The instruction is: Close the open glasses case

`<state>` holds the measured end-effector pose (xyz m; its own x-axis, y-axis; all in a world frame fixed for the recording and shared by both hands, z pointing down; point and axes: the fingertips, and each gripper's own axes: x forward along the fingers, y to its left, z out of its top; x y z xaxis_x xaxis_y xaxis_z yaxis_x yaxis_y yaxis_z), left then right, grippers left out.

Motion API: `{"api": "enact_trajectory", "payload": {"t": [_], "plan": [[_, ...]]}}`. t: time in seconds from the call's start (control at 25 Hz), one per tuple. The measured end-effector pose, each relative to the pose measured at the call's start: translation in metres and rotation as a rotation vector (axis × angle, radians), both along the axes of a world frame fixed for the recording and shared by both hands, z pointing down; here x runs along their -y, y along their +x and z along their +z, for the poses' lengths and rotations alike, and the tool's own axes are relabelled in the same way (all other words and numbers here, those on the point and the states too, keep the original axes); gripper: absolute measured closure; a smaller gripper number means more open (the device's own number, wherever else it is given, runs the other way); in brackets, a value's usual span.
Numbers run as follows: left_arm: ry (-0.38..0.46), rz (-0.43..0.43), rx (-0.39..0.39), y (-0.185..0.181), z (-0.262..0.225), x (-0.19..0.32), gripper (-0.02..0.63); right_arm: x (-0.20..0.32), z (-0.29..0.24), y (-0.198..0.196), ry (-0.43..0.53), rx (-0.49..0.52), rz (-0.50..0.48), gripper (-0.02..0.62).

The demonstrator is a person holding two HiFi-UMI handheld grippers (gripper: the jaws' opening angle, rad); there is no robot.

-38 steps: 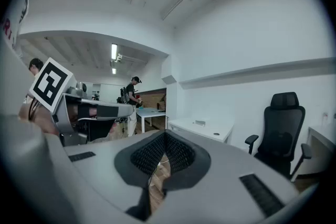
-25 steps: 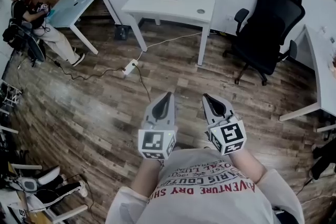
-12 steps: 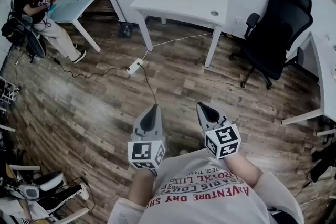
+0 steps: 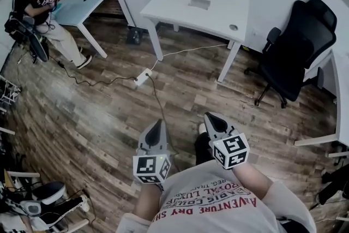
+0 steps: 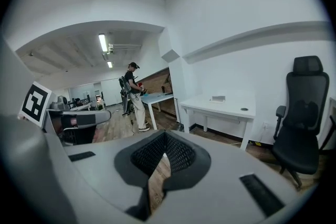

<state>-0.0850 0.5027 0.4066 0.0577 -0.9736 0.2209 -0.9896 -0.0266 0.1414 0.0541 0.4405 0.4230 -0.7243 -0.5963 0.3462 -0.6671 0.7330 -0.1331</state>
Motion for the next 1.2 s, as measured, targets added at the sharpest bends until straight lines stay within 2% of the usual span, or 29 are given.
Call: {"api": "enact_trajectory", "payload": {"t": [0.12,0.28,0.56,0.92,1.2], "plan": [[-0.008,-0.03,0.005,-0.006,-0.001,0.047,0.609,0.049,0.005,-0.014,-0.028,0.004,-0.043,0.583],[-0.027,-0.075,-0.026,-0.015,-0.001,0.121,0.609,0.125,0.0,-0.029,-0.06,0.025,-0.1,0.583],[-0.014,-0.093,-0.014,-0.017,-0.009,0.257,0.609,0.261,-0.004,-0.03,-0.062,-0.005,-0.145,0.583],[-0.06,-0.022,-0.032,-0.006,0.007,0.376,0.609,0.376,0.008,-0.006,-0.104,-0.019,-0.057,0.583],[-0.077,0.096,-0.033,-0.01,0.023,0.477,0.609,0.461,0.02,0.002,-0.108,-0.037,0.058,0.583]]}}
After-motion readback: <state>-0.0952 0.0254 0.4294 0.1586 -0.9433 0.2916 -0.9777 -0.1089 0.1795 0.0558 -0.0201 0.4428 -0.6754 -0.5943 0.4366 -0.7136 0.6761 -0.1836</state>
